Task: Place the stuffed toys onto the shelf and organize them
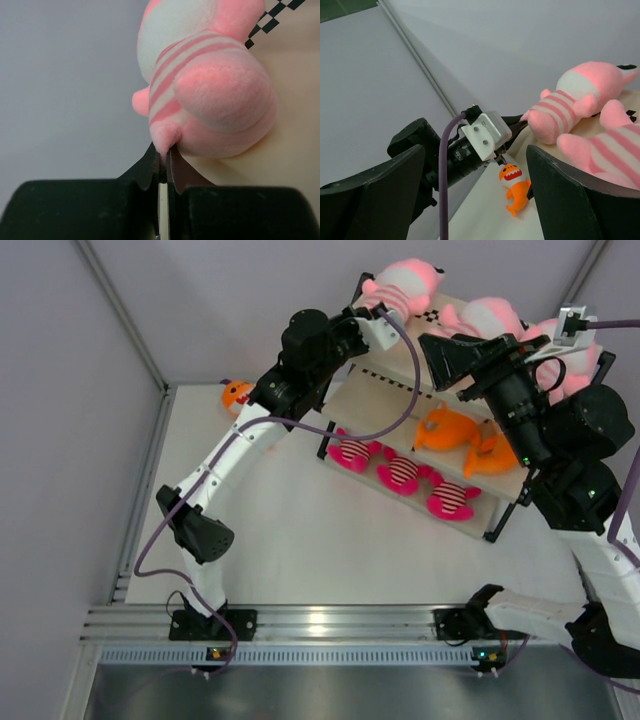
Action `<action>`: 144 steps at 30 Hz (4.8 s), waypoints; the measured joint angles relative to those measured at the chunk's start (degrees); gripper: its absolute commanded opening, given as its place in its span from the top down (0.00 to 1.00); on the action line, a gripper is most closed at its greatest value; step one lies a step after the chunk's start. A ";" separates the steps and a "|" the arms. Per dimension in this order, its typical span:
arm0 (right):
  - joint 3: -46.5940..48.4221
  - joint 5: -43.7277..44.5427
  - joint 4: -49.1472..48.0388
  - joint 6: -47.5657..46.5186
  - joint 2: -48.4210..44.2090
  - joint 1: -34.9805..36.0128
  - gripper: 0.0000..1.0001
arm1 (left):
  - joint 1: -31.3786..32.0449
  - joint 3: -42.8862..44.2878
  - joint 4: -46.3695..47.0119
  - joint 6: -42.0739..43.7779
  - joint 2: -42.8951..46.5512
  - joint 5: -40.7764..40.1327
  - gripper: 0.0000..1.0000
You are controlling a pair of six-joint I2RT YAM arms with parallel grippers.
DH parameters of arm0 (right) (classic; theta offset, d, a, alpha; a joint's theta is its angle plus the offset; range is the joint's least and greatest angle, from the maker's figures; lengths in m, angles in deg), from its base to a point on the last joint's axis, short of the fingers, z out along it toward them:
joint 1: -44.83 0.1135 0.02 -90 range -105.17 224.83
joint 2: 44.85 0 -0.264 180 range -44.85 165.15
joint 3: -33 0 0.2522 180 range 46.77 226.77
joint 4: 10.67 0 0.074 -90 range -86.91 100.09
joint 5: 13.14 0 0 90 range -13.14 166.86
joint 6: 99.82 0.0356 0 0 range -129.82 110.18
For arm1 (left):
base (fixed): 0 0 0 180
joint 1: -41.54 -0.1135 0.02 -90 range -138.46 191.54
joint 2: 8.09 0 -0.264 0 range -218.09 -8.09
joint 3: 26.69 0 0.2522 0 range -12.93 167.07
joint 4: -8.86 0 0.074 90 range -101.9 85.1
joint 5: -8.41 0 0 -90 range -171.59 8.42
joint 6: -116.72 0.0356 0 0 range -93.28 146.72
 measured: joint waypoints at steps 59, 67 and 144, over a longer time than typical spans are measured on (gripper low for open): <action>-5.88 -0.70 3.32 -7.21 -1.62 0.11 0.19 | -26.43 -53.92 -7.04 -27.91 10.14 -0.39 0.30; -7.15 2.67 3.74 -10.47 -2.38 0.11 0.18 | -27.32 -36.87 1.62 -33.81 -9.33 -4.35 0.30; -12.26 -1.33 1.14 -19.71 -7.06 0.11 0.17 | -27.12 -51.63 -36.00 -21.92 48.85 10.64 1.00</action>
